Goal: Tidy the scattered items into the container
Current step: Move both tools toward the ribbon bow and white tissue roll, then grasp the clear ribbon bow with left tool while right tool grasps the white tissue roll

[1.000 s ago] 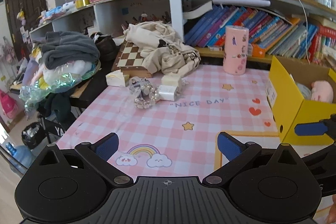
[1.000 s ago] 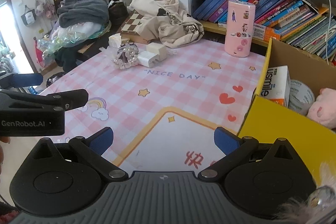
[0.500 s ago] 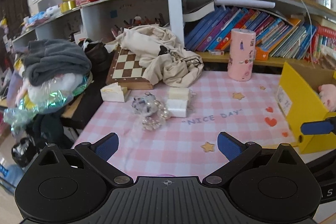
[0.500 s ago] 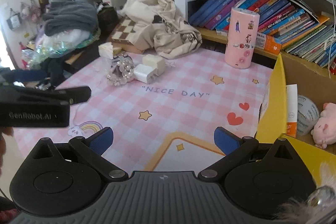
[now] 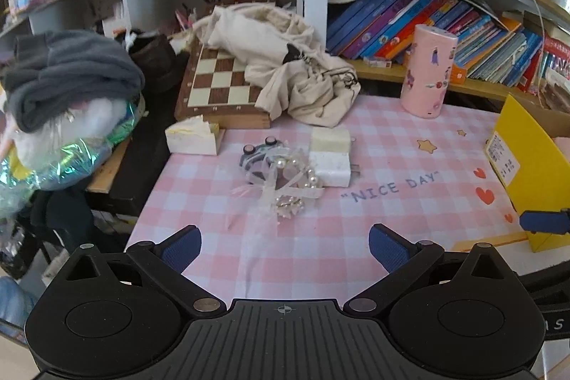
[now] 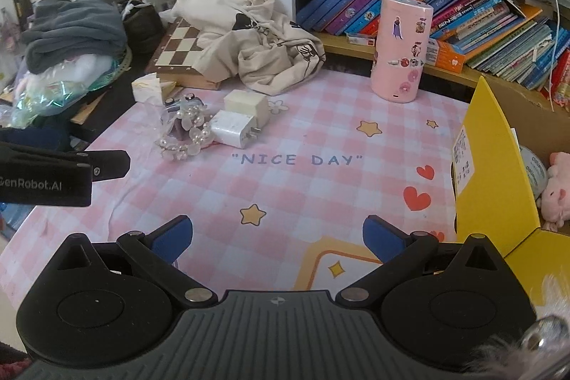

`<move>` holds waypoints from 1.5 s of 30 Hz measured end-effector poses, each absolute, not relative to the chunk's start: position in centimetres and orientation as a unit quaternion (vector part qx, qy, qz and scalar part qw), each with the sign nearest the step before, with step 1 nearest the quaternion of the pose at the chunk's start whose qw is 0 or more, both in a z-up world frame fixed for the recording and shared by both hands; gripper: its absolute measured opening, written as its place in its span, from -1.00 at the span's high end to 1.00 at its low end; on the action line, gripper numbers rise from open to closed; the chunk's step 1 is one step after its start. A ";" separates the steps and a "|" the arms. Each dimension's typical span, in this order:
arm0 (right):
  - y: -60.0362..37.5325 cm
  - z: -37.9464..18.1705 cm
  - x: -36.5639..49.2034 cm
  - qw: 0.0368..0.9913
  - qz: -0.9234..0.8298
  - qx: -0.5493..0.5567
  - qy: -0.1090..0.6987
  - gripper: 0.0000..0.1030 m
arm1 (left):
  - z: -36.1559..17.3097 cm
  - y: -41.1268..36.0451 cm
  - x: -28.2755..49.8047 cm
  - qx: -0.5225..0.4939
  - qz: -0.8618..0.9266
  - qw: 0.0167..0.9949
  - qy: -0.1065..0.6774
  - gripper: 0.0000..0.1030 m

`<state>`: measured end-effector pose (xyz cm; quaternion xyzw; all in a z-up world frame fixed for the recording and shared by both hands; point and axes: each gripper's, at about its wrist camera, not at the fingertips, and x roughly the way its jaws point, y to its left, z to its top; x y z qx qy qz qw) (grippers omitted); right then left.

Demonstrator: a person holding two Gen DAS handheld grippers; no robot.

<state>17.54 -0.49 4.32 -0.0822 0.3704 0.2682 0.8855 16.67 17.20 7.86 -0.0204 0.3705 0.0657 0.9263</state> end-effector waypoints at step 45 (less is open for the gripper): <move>9.7 1.5 25.7 0.856 0.277 -0.089 0.428 -0.29 | 2.2 23.2 24.5 -0.030 0.012 0.918 0.396 -0.20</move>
